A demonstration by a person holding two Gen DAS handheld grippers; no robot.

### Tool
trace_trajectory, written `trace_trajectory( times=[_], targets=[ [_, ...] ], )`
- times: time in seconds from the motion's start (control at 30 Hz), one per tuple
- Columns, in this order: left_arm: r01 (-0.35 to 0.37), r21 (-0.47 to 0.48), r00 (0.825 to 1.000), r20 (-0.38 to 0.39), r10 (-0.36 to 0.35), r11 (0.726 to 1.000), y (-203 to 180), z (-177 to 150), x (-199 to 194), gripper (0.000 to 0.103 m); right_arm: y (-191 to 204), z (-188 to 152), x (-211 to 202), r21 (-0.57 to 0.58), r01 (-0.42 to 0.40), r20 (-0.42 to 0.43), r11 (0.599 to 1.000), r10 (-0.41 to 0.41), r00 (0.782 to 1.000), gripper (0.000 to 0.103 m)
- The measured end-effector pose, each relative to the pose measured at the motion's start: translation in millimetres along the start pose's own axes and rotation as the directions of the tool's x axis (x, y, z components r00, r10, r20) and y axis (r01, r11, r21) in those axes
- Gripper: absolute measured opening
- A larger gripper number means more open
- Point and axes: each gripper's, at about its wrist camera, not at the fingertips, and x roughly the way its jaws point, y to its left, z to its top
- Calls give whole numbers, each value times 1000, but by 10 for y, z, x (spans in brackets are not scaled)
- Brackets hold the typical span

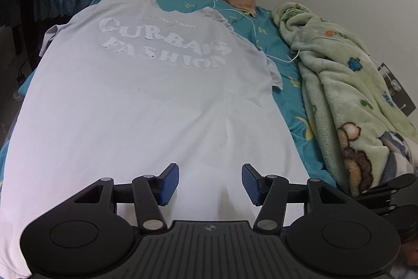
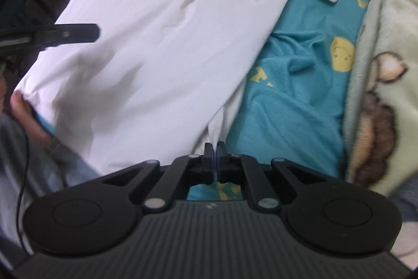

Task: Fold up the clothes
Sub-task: 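Grasp the T-shirt side with the right gripper and fold it toward the center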

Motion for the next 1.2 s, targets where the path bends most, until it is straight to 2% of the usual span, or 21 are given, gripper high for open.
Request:
trace_trajectory(
  times=[0.27, 0.37, 0.57, 0.73, 1.0, 1.2],
  targets=[
    [-10, 1, 1000, -6, 10, 1000, 15, 20, 0, 55, -61, -320, 161, 15, 26, -136, 1000, -24, 990, 4],
    [-24, -2, 1000, -12, 24, 1000, 42, 14, 8, 55, -103, -377, 193, 61, 25, -130, 998, -17, 991, 5],
    [-30, -33, 999, -14, 30, 999, 91, 32, -7, 57, -329, -394, -220, 168, -57, -6, 984, 59, 998, 8],
    [-12, -31, 1000, 19, 13, 999, 0, 58, -82, 58, -616, -323, -463, 261, -117, 155, 958, 78, 985, 8],
    [-40, -29, 999, 33, 41, 999, -148, 168, 22, 61, -1099, 456, 117, 442, -208, 359, 872, 40, 932, 8],
    [-111, 0, 993, 47, 111, 994, -256, 555, 289, 71, -1453, 1010, 722, 583, -294, 442, 757, 8, 897, 8]
  ],
)
